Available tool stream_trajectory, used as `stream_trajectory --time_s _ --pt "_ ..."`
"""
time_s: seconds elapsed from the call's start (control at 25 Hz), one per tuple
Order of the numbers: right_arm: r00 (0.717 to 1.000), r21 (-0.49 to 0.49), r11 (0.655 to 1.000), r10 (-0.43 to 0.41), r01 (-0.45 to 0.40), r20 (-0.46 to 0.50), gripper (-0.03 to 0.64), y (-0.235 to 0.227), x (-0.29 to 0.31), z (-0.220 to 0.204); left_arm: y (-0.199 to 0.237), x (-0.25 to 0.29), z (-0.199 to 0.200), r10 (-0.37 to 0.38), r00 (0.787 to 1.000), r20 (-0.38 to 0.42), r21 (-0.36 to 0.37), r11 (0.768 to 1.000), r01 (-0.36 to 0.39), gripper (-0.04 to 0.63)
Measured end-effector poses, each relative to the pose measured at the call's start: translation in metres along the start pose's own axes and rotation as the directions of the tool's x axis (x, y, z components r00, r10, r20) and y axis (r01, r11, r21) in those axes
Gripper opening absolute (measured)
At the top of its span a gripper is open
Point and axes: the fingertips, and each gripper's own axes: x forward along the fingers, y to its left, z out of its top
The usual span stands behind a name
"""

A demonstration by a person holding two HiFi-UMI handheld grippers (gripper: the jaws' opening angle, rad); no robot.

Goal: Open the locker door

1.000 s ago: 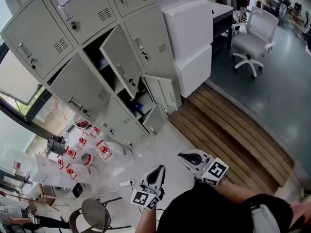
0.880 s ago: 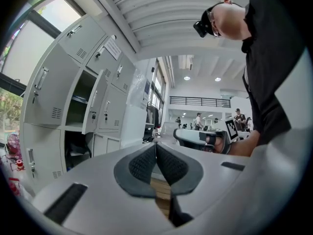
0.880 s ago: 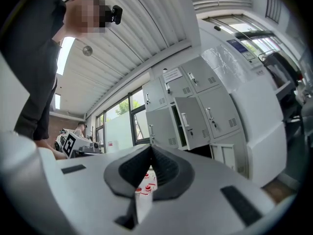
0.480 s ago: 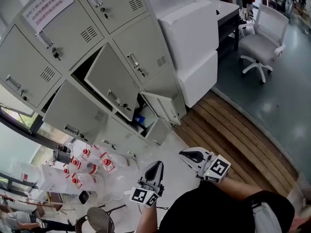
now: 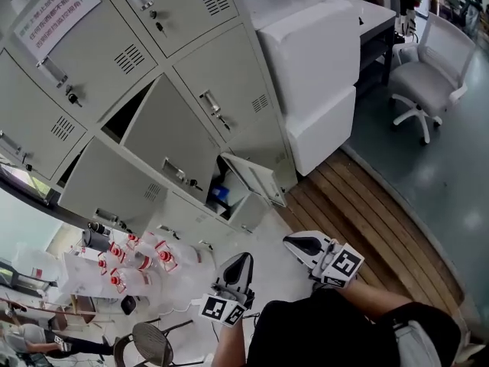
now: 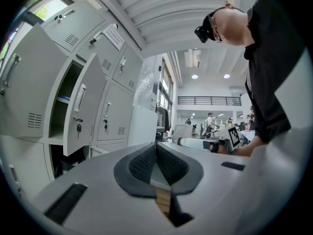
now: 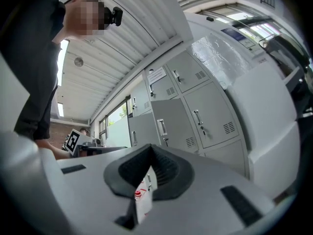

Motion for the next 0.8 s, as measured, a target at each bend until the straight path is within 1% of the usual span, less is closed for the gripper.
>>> stream_trajectory --time_s 0.12,0.24,0.36,0.44,0.52,0.6,0.68,0.8 --pt "1.000 0.014 1.000 0.010 -0.010 -0.011 0.012 -0.009 0.020 -0.008 0.017 0.009 -0.002 -0.008 1.000 -0.004 -0.012 1.000 0.008 0.017" --pt "0.999 -0.003 1.000 0.016 -0.016 -0.032 0.012 -0.016 0.045 -0.013 0.037 0.020 0.000 -0.037 0.999 0.016 -0.024 0.999 0.038 0.017" --pt "0.999 -0.031 0.999 -0.011 0.010 -0.031 0.012 -0.026 0.072 -0.005 0.055 0.030 0.010 -0.091 0.995 0.033 -0.026 0.995 0.092 0.017" --pt "0.999 -0.060 0.998 -0.035 0.033 -0.025 0.012 -0.032 0.090 0.005 0.064 0.036 0.023 -0.137 0.989 0.051 -0.011 0.990 0.137 0.017" --pt "0.999 -0.099 0.994 -0.048 0.046 -0.018 0.012 -0.037 0.110 0.018 0.074 0.043 0.037 -0.177 0.982 0.058 0.017 0.984 0.177 0.017" --pt "0.998 -0.133 0.989 -0.060 0.059 -0.006 0.012 -0.042 0.131 0.030 0.085 0.051 0.049 -0.218 0.975 0.036 0.046 0.975 0.216 0.017" --pt "0.997 -0.153 0.985 -0.077 0.077 0.011 0.012 -0.045 0.148 0.041 0.092 0.055 0.061 -0.263 0.965 0.015 0.074 0.962 0.261 0.017" --pt "0.994 -0.170 0.980 -0.103 0.106 0.021 0.012 -0.045 0.167 0.048 0.101 0.059 0.076 -0.327 0.945 0.012 0.101 0.940 0.325 0.017"
